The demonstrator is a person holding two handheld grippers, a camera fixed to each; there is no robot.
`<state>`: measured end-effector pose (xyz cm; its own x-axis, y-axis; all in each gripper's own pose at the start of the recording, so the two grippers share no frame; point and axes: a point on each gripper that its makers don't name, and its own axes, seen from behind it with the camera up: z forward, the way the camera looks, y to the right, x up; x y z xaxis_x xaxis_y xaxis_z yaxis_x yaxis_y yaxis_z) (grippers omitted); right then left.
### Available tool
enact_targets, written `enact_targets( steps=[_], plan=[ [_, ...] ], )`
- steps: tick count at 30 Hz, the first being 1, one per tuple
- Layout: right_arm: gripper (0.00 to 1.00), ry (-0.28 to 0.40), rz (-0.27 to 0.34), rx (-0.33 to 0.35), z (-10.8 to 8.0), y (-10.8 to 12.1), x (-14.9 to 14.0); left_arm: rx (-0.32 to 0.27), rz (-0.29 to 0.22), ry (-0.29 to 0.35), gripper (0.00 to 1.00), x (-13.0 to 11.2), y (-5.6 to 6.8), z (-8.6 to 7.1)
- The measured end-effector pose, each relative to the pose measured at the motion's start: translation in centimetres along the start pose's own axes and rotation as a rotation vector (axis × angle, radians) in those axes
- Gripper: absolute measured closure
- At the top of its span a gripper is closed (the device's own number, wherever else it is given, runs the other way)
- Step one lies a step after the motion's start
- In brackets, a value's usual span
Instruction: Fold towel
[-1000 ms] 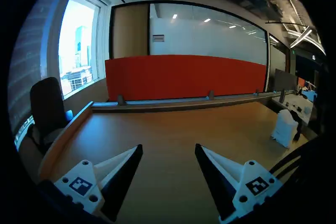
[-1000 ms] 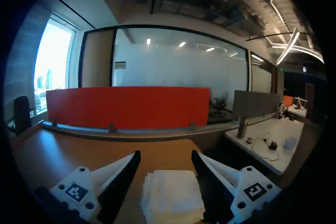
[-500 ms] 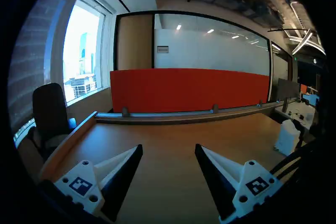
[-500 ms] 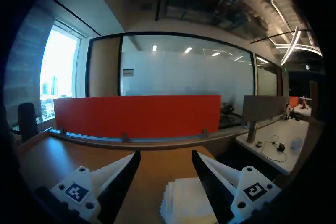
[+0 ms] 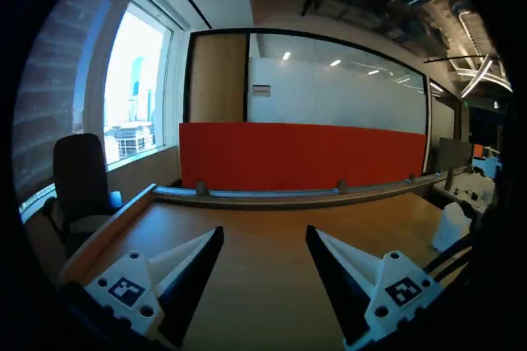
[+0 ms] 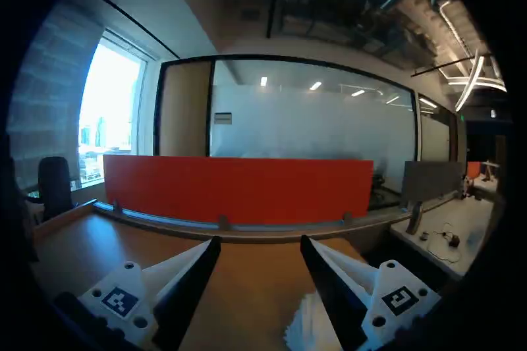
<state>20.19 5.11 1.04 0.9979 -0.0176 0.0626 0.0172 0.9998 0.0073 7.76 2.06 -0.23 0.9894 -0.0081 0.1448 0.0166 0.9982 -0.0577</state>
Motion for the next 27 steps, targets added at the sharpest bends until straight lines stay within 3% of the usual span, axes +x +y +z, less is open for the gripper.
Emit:
enact_targets(
  steps=[6, 15, 27],
  plan=[
    [0.07, 0.004, 0.016, 0.026, 0.3, -2.3, 0.4, 0.007, 0.002, 0.026, 0.08, 1.0, -0.6, -0.1],
    [0.07, 0.018, 0.036, 0.036, 0.4, -3.9, 1.1, 0.035, 0.002, 0.061, 0.08, 2.2, -1.9, -0.2],
    [0.07, 0.009, 0.029, 0.04, 0.1, -5.6, 0.9, 0.035, -0.016, 0.074, 0.08, 2.0, -2.0, 0.2]
  ],
)
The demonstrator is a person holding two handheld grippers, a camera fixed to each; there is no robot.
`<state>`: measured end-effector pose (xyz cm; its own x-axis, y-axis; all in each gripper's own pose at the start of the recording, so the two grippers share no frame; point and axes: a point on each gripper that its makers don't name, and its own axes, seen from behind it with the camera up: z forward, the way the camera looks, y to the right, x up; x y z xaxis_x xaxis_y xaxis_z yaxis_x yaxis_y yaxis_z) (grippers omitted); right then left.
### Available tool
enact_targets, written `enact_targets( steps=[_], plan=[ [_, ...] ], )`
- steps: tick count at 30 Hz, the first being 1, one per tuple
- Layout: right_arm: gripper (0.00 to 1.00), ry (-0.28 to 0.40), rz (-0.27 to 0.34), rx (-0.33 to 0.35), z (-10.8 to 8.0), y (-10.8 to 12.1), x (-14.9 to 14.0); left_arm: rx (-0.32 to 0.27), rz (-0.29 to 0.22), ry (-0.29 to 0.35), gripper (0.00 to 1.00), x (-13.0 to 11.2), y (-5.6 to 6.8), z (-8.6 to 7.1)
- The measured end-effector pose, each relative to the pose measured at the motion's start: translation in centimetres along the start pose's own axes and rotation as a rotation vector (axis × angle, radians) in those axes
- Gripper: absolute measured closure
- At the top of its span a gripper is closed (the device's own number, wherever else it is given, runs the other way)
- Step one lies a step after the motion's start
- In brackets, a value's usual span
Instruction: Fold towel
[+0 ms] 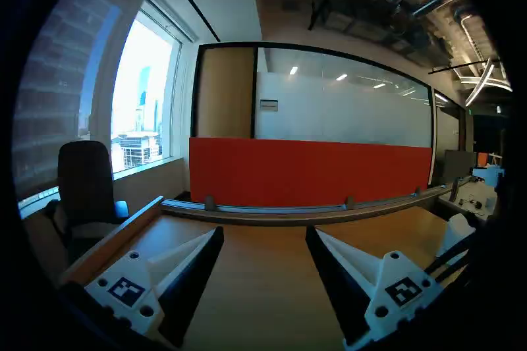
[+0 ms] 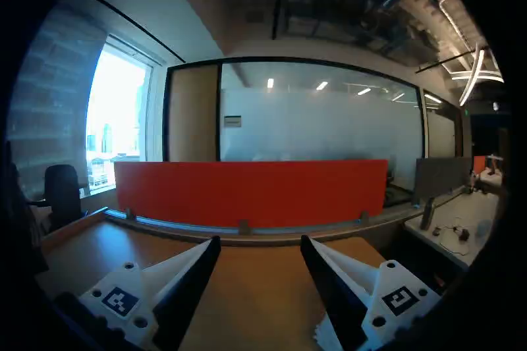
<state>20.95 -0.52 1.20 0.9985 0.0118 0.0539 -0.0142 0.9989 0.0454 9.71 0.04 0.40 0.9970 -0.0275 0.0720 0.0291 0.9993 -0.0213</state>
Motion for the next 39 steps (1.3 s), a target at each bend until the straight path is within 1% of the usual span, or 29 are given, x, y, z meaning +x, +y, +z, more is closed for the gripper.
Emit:
enact_targets(
  steps=[6, 12, 18, 27, 33, 39],
  plan=[
    [0.07, 0.007, -0.01, -0.002, -0.1, -0.7, 0.6, 0.005, 0.027, 0.019, 0.08, -0.2, -0.4, 0.3],
    [0.06, 0.013, -0.016, 0.003, -0.3, -1.9, 0.8, 0.015, 0.037, 0.048, 0.08, -1.1, -1.0, 0.5],
    [0.07, 0.01, -0.015, 0.004, -0.6, -2.9, 0.0, 0.024, 0.037, 0.052, 0.08, -3.3, -1.5, 0.3],
    [0.07, 0.003, 0.005, -0.003, -1.0, -3.8, -1.1, 0.036, 0.035, 0.085, 0.08, -6.3, -2.0, 0.0],
    [0.06, -0.01, 0.016, -0.017, -1.2, -3.7, -3.0, 0.057, 0.028, 0.094, 0.08, -8.6, -2.5, 0.2],
    [0.07, -0.023, 0.014, -0.029, -1.1, -3.5, -4.8, 0.058, 0.03, 0.104, 0.08, -10.5, -2.1, 0.3]
  ],
)
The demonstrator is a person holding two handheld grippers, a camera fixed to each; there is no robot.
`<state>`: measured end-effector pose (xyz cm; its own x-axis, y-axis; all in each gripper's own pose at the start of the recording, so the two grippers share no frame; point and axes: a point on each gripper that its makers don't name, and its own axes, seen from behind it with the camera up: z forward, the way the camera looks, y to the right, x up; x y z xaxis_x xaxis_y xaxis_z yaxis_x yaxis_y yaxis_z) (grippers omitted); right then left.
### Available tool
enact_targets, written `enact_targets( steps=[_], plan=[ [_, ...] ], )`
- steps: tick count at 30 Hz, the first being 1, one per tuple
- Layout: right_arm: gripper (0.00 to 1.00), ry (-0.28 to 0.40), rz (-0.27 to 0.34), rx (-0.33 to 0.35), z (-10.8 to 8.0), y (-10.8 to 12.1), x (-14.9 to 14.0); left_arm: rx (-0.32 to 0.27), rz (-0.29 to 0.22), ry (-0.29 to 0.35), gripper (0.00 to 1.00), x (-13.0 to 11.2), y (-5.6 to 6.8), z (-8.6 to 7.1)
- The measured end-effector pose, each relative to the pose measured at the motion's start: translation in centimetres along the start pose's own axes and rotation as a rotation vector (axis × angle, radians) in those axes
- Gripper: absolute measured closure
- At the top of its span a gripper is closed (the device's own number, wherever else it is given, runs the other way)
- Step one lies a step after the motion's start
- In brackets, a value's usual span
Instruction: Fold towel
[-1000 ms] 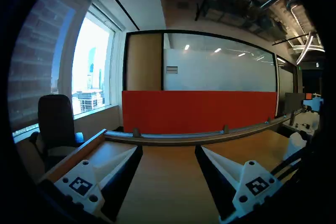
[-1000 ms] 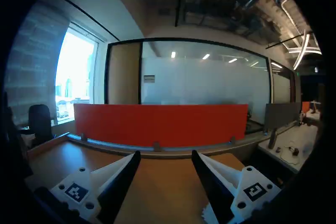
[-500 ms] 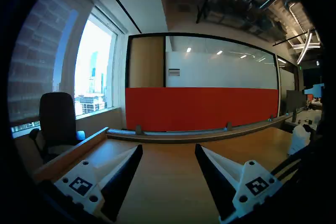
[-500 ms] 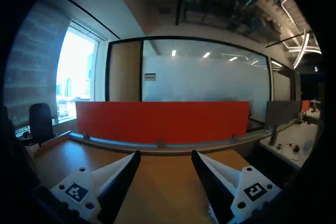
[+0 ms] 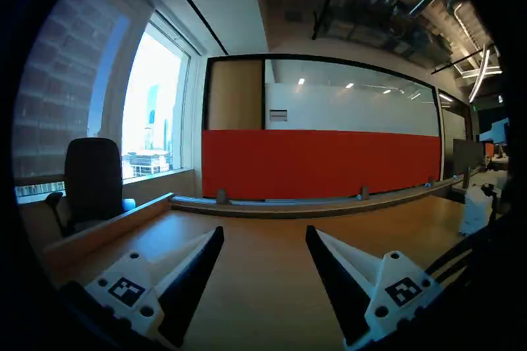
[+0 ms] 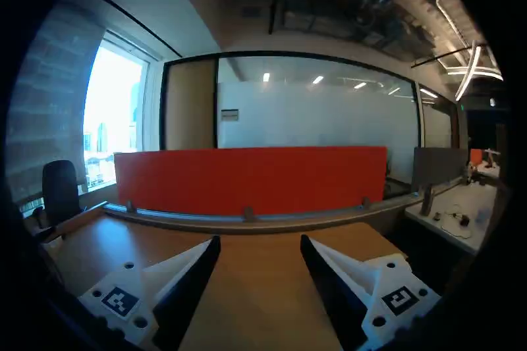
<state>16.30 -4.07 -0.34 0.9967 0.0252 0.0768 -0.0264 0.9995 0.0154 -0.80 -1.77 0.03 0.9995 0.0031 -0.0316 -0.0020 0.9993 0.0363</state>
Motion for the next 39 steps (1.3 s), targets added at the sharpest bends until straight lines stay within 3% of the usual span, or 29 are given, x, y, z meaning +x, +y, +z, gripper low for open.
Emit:
enact_targets(
  steps=[6, 18, 39],
  plan=[
    [0.07, 0.005, 0.0, 0.002, 0.1, 0.1, -0.9, 0.005, -0.008, 0.005, 0.08, -2.1, 0.4, 0.0],
    [0.06, 0.008, 0.005, -0.005, 0.3, 0.9, -3.4, 0.002, 0.035, 0.013, 0.08, -4.6, 0.9, -0.1],
    [0.06, 0.011, -0.005, 0.007, 1.1, 0.1, -4.2, 0.016, 0.021, -0.002, 0.08, -7.1, 0.1, 0.0]
  ],
)
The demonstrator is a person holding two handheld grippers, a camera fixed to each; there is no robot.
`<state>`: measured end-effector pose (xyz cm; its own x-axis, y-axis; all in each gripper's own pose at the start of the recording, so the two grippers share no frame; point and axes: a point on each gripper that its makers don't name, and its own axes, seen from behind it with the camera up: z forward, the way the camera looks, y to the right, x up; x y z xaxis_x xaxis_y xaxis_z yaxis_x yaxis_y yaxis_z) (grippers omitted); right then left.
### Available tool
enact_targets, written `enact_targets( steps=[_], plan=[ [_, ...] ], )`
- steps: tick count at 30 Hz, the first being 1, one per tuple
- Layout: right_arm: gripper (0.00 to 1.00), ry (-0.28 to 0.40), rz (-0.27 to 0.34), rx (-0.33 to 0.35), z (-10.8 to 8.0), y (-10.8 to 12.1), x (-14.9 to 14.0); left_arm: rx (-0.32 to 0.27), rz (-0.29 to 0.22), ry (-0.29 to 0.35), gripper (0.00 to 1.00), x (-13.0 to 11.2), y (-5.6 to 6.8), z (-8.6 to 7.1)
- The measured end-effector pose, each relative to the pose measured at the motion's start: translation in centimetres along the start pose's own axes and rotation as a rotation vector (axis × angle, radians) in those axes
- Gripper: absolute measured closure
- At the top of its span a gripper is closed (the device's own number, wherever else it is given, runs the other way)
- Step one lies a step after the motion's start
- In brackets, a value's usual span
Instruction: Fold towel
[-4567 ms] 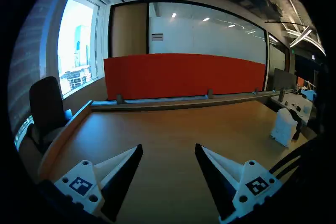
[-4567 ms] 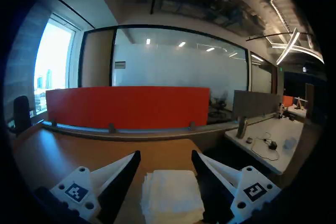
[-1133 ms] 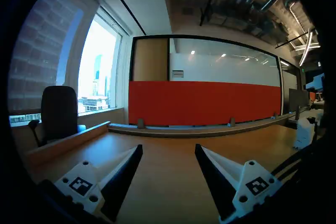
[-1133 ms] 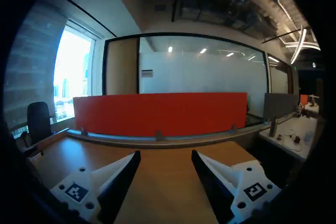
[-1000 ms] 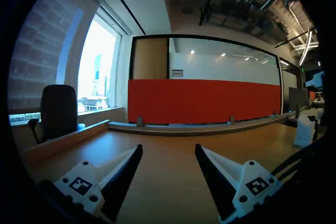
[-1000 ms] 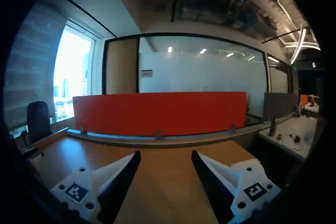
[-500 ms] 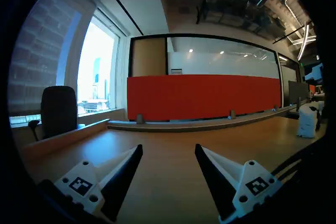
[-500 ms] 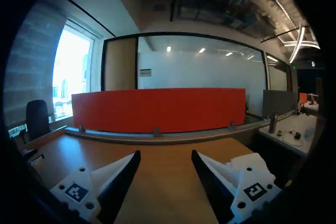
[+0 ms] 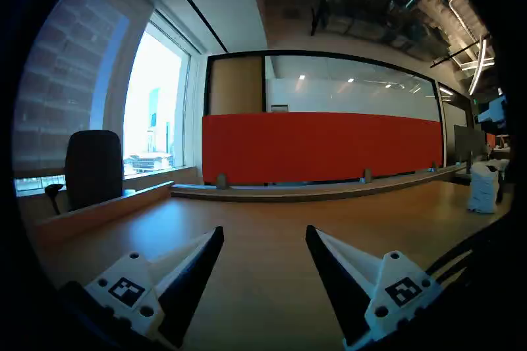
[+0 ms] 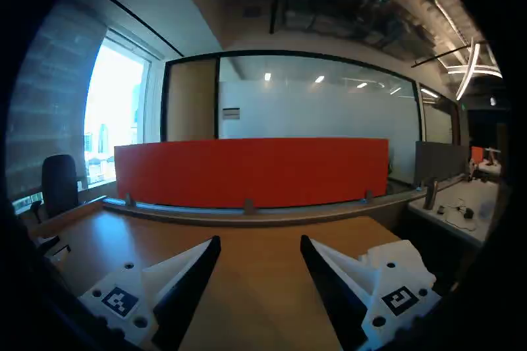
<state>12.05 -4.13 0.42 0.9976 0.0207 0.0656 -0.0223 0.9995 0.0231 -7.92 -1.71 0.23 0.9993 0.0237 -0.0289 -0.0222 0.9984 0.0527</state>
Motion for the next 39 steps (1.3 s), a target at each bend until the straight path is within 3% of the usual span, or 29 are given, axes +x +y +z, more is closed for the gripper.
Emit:
enact_targets(
  steps=[12, 27, 39],
  plan=[
    [0.07, 0.006, -0.004, -0.003, 0.1, -0.3, 0.4, -0.006, -0.005, -0.015, 0.08, -0.4, 0.3, 0.1],
    [0.07, 0.034, -0.016, -0.012, -0.2, 1.4, 0.0, -0.007, -0.005, -0.015, 0.08, -0.5, 0.5, 0.1],
    [0.07, 0.051, -0.057, -0.008, -0.1, 2.4, -2.8, -0.008, -0.004, -0.015, 0.08, -0.5, 0.6, 0.1]
  ],
)
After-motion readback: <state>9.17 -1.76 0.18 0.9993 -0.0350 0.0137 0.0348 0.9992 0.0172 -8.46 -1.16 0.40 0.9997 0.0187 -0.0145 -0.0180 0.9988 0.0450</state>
